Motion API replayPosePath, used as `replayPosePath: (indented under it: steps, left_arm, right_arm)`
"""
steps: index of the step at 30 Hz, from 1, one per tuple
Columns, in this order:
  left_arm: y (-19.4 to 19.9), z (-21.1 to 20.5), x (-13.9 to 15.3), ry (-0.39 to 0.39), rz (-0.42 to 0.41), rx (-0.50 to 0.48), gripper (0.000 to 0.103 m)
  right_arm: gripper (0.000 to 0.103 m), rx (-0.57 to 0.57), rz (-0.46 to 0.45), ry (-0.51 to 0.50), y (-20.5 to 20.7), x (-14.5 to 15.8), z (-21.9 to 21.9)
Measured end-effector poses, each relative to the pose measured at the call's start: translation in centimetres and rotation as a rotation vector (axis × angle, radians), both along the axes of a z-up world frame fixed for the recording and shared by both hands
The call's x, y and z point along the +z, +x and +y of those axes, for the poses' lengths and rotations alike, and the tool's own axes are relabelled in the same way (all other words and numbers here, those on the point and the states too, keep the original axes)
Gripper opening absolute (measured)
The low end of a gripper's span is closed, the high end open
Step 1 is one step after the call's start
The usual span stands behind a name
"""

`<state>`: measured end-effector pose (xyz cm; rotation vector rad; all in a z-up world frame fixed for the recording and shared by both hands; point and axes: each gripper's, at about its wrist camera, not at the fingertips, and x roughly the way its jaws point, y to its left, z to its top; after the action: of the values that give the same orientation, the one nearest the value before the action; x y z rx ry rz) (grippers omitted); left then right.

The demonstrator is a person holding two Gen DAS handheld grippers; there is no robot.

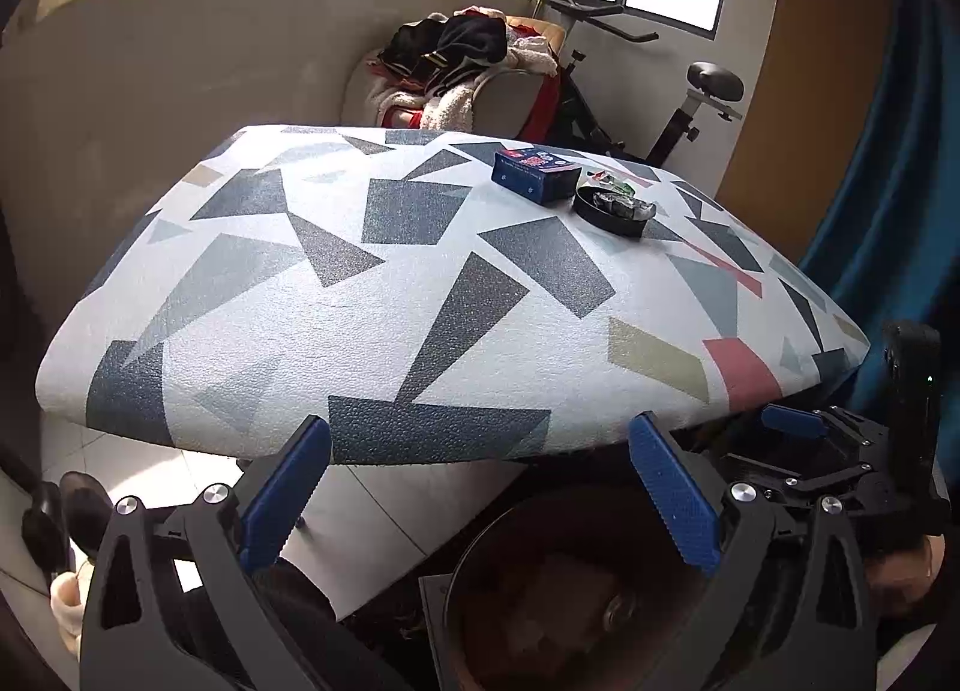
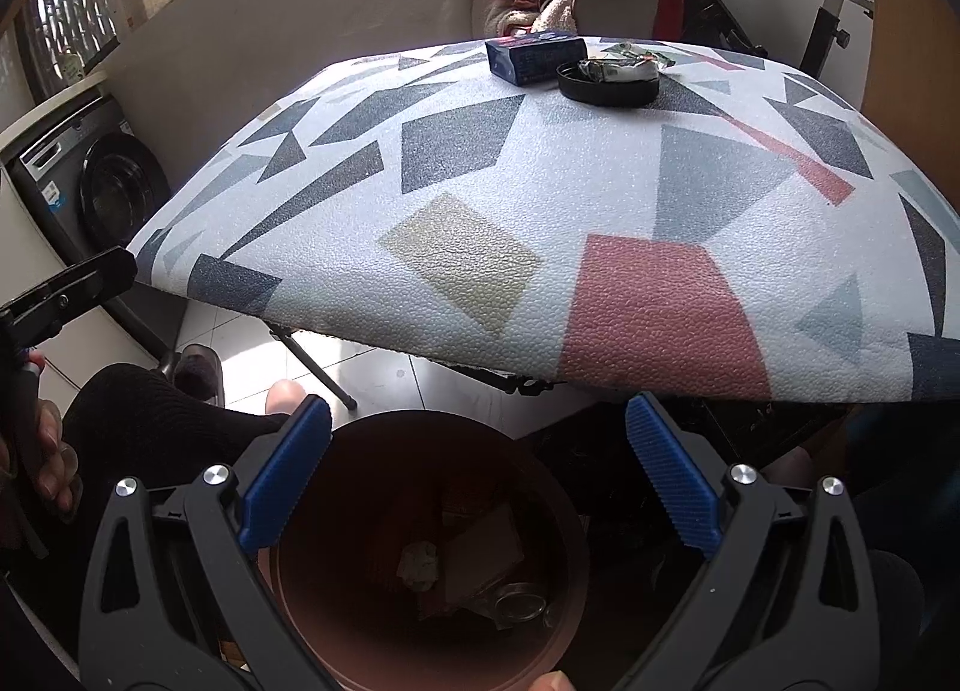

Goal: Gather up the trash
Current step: 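Move both grippers back over the table toward the black packet, then grasp the black 'Face' packet with the right gripper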

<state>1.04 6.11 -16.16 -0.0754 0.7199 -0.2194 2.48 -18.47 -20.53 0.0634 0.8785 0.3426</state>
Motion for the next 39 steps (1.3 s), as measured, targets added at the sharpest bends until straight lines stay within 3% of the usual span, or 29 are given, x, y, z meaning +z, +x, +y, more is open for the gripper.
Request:
replayPosePath:
  steps: [11,14,18,26,30,34,39]
  left_arm:
    - [0.4,0.5,-0.1,-0.040,0.017,0.004,0.097]
    - [0.7,0.8,0.0,-0.091,0.032,-0.027,0.097]
    - [1.3,0.6,0.2,-0.110,0.050,-0.057,0.097]
    - [3.7,1.1,0.7,-0.127,0.062,0.007,0.097]
    - [5.7,1.0,1.4,-0.134,0.052,0.011,0.097]
    - [7.9,0.8,2.1,-0.144,0.040,0.013,0.097]
    - [10.5,-0.3,2.8,-0.111,0.021,-0.014,0.097]
  right_arm:
    - [0.097,-0.072,-0.038,0.065,0.9,1.6,-2.5]
    - [0.097,-0.088,-0.052,0.047,2.2,2.3,-3.6]
    - [0.097,-0.100,-0.075,-0.003,6.0,3.5,-5.4]
    - [0.097,-0.092,-0.147,-0.011,16.8,7.0,-7.1]
    - [0.075,-0.030,-0.120,-0.044,22.2,6.4,-5.4]
    - [0.065,0.000,-0.096,-0.082,25.7,5.4,-3.6]
    - [0.059,0.001,-0.064,-0.110,28.4,3.6,-2.5]
